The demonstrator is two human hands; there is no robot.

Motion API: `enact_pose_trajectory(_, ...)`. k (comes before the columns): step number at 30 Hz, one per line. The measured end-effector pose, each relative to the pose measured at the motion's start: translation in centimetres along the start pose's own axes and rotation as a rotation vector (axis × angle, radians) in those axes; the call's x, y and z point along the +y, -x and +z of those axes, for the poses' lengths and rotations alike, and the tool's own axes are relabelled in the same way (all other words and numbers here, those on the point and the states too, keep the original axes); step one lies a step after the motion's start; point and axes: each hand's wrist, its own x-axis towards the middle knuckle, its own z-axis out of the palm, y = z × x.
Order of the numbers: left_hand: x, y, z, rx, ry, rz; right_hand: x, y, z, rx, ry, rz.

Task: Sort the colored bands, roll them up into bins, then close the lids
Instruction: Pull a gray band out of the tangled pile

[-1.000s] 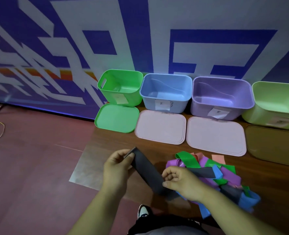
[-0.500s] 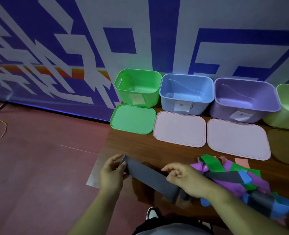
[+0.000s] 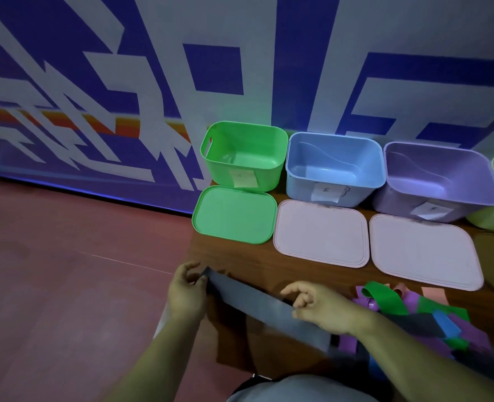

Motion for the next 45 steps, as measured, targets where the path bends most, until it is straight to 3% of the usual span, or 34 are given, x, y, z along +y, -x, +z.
enact_pose_trajectory(9,-1.8,-6.7,-1.4,-0.075,-0.449,0.167,0.7,-8.2,-1.2,0.197,0.105,0.041)
enact_pose_trajectory(13,-2.7,-8.4,-1.0,-0.092,-0.57,0.129,0.6,-10.3,-2.0,0.313,0.32,0.079)
enact_pose_trajectory(19,-3.0,-8.9,-0.8,-0.115,-0.773,0.219,1.9,-10.3,-2.3,0.397,0.65,-0.074)
enact_pose_trajectory(29,-1.8,-7.4,-0.8,-0.149,-0.864,0.163,3.3,-6.2,-3.2,0.446,0.668,-0.053)
enact_pose_trajectory(35,-1.4,-2.8,0.9,-0.148,-1.146,0.242,5.6,-0.1,-4.3,0.669,0.581,-0.062)
enact_pose_trajectory(39,-2.0,1.3,5.0,-0.279,-1.16,0.35,8.4,4.9,-5.8,0.784,0.585,-0.082)
enact_pose_trajectory(45,-1.9,7.7,13.6,-0.604,-0.931,0.498,13.1,11.0,-8.9,0.781,0.607,0.03)
